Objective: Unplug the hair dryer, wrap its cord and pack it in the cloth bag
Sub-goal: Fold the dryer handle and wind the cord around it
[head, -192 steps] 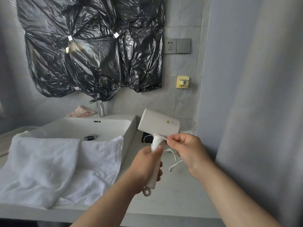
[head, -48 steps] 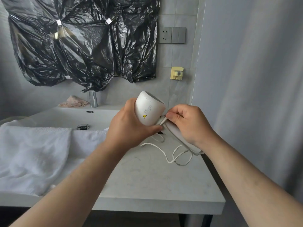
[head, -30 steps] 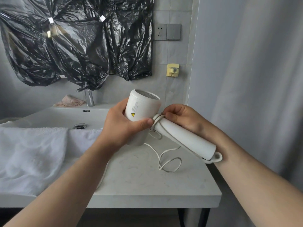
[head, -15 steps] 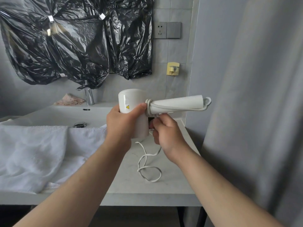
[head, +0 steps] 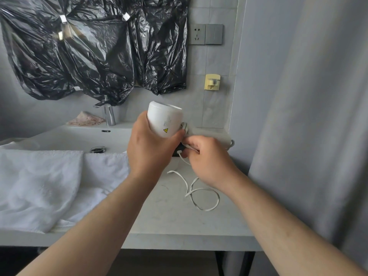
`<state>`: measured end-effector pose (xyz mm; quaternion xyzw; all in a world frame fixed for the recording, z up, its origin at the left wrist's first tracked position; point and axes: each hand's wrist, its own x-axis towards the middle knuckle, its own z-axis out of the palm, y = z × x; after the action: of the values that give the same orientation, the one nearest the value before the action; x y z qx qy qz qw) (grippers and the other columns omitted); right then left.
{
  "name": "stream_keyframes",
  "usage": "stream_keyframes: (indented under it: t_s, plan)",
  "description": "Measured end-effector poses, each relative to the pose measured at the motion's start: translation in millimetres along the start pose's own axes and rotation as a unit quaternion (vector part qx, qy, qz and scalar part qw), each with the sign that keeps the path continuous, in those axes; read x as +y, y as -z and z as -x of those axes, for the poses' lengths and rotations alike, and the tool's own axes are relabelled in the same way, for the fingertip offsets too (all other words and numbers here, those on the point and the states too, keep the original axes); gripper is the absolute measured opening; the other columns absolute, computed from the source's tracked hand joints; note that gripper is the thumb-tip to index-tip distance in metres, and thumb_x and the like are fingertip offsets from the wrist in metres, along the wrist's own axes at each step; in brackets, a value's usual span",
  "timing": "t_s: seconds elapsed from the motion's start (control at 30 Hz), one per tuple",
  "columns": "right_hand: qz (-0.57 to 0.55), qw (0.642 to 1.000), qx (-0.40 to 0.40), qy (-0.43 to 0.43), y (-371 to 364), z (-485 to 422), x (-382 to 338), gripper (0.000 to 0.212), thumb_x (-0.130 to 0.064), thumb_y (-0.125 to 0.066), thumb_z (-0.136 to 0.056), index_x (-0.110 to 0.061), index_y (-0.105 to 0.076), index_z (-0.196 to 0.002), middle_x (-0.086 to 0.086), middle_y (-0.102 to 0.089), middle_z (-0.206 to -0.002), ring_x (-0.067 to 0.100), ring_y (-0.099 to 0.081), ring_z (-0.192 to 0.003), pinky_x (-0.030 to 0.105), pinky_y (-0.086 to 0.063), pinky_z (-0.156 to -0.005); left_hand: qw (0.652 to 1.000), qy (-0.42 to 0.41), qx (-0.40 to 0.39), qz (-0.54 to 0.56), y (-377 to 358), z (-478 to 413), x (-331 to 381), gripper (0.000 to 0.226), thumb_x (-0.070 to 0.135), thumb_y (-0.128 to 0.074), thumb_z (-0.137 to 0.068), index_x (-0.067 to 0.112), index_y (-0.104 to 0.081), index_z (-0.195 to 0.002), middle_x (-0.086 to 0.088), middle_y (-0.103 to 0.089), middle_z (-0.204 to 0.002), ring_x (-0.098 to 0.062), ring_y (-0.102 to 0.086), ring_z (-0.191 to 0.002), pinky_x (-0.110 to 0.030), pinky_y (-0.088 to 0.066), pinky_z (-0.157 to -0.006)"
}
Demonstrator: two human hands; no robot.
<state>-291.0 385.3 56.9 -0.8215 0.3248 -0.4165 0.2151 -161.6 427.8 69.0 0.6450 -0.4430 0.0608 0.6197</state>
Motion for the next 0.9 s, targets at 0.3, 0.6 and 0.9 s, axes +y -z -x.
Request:
stream_keyframes:
  t_s: [0.3,0.6,0.9]
  plan:
    - [0.128,0.984,0.083,0.086,27,-1,-4,0.008,-0.014,-0.067,-0.086,-0.02,-0.071,-0.088,-0.001,-0.071,-0.083,0.019,-0.064,-0.077,0.035,-0.052,-0.07,0.995,-0.034,-0.088,-0.032,8,-8,-7,0.061,0.056,-0.077,-0.052,0.029,-0.054,-0.101,0.011,-0.061,-0.091,-0.018,-0.06,-0.085,-0.037,-0.051,-0.07]
    - [0.023,0.999,0.008,0.03,42,-12,5,0.01,-0.024,-0.067,-0.09,-0.02,-0.067,-0.081,0.009,-0.068,-0.081,0.023,-0.059,-0.079,0.036,-0.046,-0.074,0.989,-0.042,-0.143,0.011,19,-11,-4,0.062,0.055,-0.076,-0.048,0.032,-0.059,-0.103,0.013,-0.066,-0.09,-0.017,-0.064,-0.087,-0.045,-0.057,-0.077]
    - [-0.089,0.996,0.01,-0.024,45,-6,5,0.013,-0.015,-0.069,-0.088,-0.018,-0.065,-0.076,0.014,-0.071,-0.088,0.019,-0.062,-0.079,0.034,-0.049,-0.078,0.979,-0.099,-0.124,-0.128,16,4,2,0.116,0.059,-0.089,-0.047,0.025,-0.031,-0.142,0.002,-0.057,-0.13,-0.026,-0.056,-0.115,-0.03,-0.038,-0.079]
